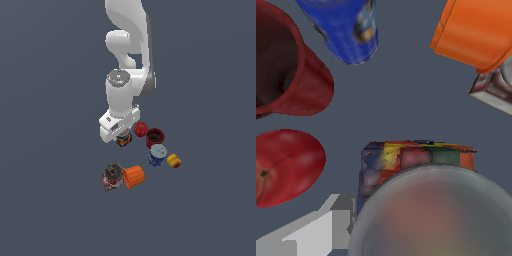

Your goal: Pick up a designated object from a clutter of objects.

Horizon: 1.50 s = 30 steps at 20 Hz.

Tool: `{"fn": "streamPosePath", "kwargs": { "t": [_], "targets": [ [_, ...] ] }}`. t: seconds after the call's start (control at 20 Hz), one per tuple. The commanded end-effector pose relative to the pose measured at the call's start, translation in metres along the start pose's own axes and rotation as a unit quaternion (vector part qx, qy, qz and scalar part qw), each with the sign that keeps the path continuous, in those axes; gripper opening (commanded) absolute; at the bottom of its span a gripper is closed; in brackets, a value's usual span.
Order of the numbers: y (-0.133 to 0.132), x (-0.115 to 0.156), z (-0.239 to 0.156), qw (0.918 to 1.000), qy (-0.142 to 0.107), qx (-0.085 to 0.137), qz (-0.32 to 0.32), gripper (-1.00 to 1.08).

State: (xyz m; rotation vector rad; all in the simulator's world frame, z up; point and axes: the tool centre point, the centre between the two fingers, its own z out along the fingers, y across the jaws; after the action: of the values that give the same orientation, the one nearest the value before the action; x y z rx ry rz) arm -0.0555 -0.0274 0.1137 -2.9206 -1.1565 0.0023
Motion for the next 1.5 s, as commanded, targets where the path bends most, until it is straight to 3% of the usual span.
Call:
{"fn": "streamPosePath", "kwargs": {
  "t": [0.0, 0.8, 1.45],
  "targets": [
    [-0.002, 0.016, -0.019, 1.0000, 0.001, -0.001, 0.000, -1.00],
    [-0.015, 0.129, -0.147, 1.0000, 0.001, -0.001, 0.000, -1.00],
    [-0.020, 0.198, -0.223, 1.0000, 0.001, -0.001, 0.000, -1.00]
  ]
}}
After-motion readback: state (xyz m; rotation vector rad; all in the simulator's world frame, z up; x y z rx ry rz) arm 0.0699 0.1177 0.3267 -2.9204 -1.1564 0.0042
